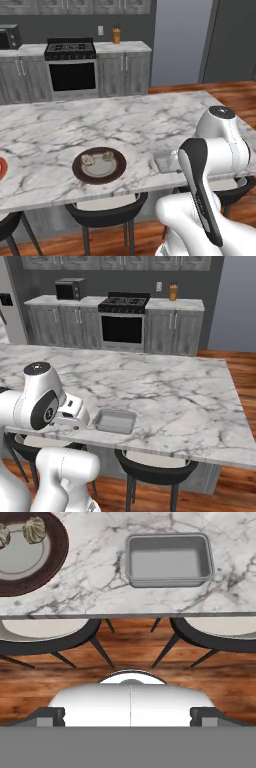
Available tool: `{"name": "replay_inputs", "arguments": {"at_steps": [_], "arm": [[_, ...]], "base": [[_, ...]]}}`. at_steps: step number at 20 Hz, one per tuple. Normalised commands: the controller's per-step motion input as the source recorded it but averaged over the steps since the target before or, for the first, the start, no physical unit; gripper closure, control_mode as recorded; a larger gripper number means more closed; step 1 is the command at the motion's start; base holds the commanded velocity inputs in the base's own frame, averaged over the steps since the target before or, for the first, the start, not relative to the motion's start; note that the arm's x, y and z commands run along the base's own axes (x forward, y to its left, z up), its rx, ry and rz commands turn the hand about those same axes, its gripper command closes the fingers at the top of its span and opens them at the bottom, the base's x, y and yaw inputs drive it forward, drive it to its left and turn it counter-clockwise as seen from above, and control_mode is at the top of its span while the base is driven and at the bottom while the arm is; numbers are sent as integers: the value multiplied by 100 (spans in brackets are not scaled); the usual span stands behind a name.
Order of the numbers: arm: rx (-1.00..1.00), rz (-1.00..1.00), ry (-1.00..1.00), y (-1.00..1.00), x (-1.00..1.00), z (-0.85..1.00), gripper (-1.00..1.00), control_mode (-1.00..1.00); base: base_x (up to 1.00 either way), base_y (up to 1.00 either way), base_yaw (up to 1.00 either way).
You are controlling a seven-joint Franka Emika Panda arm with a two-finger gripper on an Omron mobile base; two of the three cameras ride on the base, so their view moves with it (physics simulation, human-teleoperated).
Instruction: Place two dumplings into each of the tupperware containers and then place the containers in the fridge.
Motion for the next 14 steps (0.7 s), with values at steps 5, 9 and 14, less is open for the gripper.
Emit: {"name": "replay_inputs", "arguments": {"at_steps": [5,9,14], "arm": [[0,0,0,0,0,0,-100,100],[0,1,0,0,0,0,-100,-100],[0,27,0,1,11,-3,-100,-100]], "base": [[26,-21,0],[0,-4,1],[0,0,0]]}}
